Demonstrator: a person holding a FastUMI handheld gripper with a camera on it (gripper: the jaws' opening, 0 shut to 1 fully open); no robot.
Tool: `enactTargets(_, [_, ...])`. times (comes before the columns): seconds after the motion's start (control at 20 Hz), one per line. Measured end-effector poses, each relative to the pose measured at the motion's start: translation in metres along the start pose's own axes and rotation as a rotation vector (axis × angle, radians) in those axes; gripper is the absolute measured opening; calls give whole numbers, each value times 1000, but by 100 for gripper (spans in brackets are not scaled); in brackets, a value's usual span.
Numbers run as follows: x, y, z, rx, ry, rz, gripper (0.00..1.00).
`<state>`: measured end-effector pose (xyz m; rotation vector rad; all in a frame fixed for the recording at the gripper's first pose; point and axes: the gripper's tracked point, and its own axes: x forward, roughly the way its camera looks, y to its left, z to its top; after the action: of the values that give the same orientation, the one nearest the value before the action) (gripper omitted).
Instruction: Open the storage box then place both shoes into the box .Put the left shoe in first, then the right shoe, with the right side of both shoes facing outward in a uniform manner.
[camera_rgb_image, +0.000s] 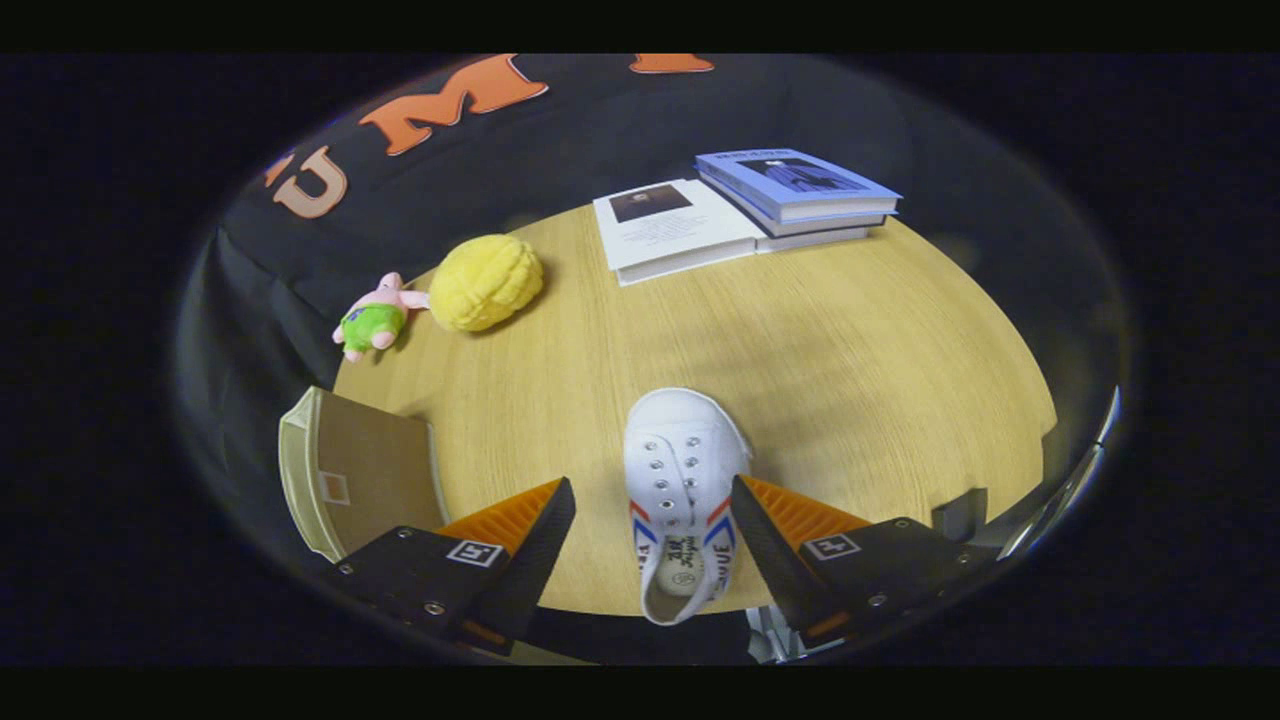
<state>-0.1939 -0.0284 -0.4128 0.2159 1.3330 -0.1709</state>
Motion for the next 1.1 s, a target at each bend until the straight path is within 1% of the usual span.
enactTargets(0.05, [3,-8,-5,-2,6,-15,93])
enactTargets(0.25, [22,-30,-37,-19,87,-46,84])
enactTargets(0.35, [30,-36,-48,-29,117,-53,77])
enactTargets(0.45, [36,-35,-53,-18,127,-38,71])
enactTargets(0.55, [43,-31,-56,25,144,-18,59])
enactTargets(0.6, [44,-33,-56,48,153,-34,50])
enactTargets(0.65, [46,-33,-56,56,154,-37,44])
enactTargets(0.7, [45,-34,-57,44,156,-35,38])
enactTargets(0.75, [45,-34,-55,34,144,-32,35])
enactTargets(0.85, [44,-36,-54,43,122,-11,24])
enactTargets(0.95, [40,-33,-51,110,106,23,18])
enactTargets(1.0, [38,-25,-50,147,96,50,15])
enactTargets(1.1, [33,-9,-44,205,84,103,14])
